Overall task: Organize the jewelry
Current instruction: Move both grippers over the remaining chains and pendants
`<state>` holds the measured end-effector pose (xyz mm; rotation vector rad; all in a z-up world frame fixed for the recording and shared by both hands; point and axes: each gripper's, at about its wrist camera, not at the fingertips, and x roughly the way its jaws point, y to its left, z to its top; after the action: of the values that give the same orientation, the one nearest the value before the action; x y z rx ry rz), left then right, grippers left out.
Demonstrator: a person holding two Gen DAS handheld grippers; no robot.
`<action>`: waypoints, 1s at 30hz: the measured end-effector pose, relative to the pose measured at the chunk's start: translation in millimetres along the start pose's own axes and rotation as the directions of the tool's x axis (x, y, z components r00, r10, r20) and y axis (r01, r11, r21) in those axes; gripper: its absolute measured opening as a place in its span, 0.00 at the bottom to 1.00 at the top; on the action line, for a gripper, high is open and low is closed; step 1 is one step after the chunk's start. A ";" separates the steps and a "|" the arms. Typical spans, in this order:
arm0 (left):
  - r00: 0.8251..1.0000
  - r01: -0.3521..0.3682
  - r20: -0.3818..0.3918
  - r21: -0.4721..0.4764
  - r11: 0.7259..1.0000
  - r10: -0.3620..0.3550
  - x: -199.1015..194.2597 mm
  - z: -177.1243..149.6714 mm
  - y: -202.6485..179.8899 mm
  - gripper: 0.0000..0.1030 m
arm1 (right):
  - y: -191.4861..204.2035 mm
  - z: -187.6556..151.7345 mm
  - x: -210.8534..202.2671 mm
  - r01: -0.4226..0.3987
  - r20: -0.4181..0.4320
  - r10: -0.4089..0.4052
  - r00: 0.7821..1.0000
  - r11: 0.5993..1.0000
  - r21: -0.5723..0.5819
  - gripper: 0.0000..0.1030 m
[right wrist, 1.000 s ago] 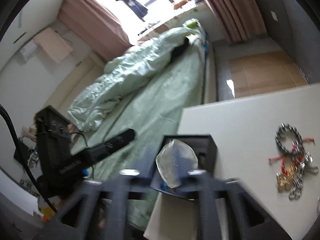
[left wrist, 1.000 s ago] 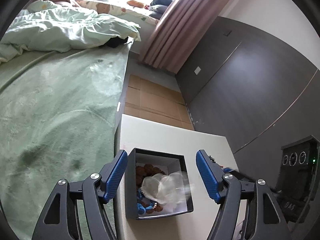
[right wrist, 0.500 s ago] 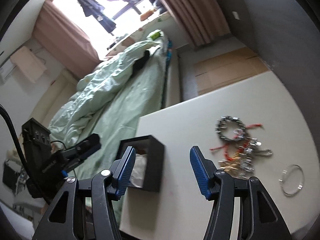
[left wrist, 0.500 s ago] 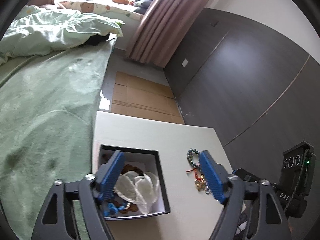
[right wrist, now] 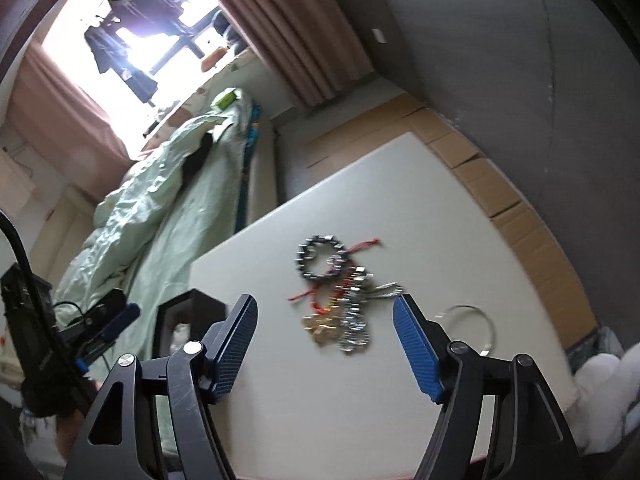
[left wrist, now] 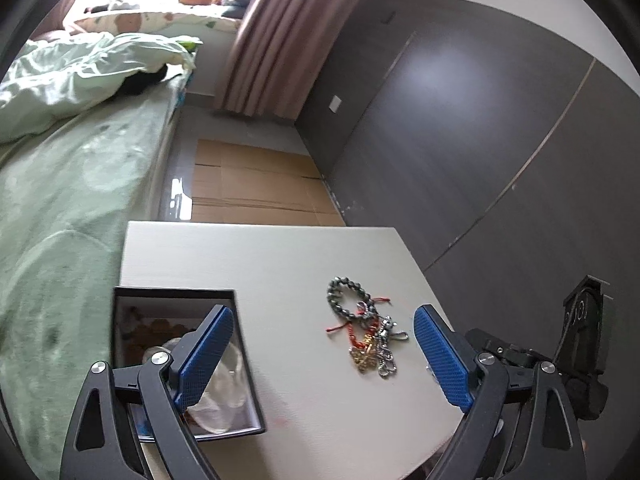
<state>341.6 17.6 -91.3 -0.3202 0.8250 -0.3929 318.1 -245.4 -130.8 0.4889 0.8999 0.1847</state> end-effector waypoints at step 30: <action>0.950 -0.046 -0.270 0.370 0.928 0.154 121.7 -52.4 -66.2 0.66 | -59.2 -14.4 4.1 0.203 -0.071 -0.210 0.975 0.975 -0.094 0.69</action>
<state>362.4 -102.8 -175.1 0.1287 1.0364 -0.4931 306.5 -291.0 -169.7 0.3062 1.0111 0.0529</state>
